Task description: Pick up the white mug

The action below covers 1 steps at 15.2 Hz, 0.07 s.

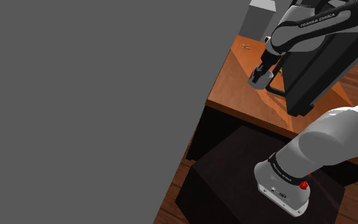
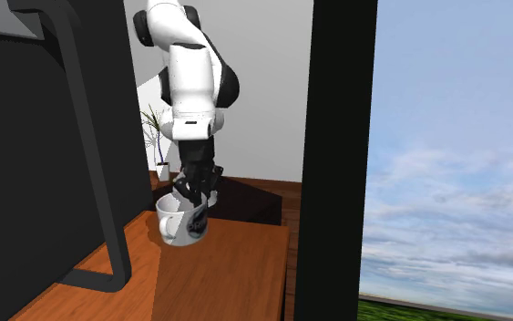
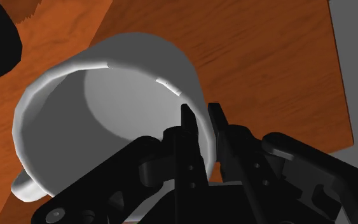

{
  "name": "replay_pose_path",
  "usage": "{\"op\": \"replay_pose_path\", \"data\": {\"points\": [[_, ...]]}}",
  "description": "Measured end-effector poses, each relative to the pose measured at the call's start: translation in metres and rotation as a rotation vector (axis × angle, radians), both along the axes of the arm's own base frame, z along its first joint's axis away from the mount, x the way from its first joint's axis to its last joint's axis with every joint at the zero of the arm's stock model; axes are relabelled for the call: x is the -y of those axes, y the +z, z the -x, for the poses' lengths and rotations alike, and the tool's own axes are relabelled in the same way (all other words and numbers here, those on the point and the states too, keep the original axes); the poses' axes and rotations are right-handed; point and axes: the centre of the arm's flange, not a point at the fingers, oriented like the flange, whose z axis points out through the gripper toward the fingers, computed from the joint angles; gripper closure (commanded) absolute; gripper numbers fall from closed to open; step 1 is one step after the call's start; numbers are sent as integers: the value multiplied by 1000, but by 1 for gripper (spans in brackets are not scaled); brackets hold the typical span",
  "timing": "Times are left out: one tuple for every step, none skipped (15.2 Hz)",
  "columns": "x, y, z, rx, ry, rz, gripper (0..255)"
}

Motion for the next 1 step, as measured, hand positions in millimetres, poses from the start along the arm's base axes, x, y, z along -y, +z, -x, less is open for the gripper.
{"op": "replay_pose_path", "data": {"points": [[0,2,0,0,0,0,255]]}}
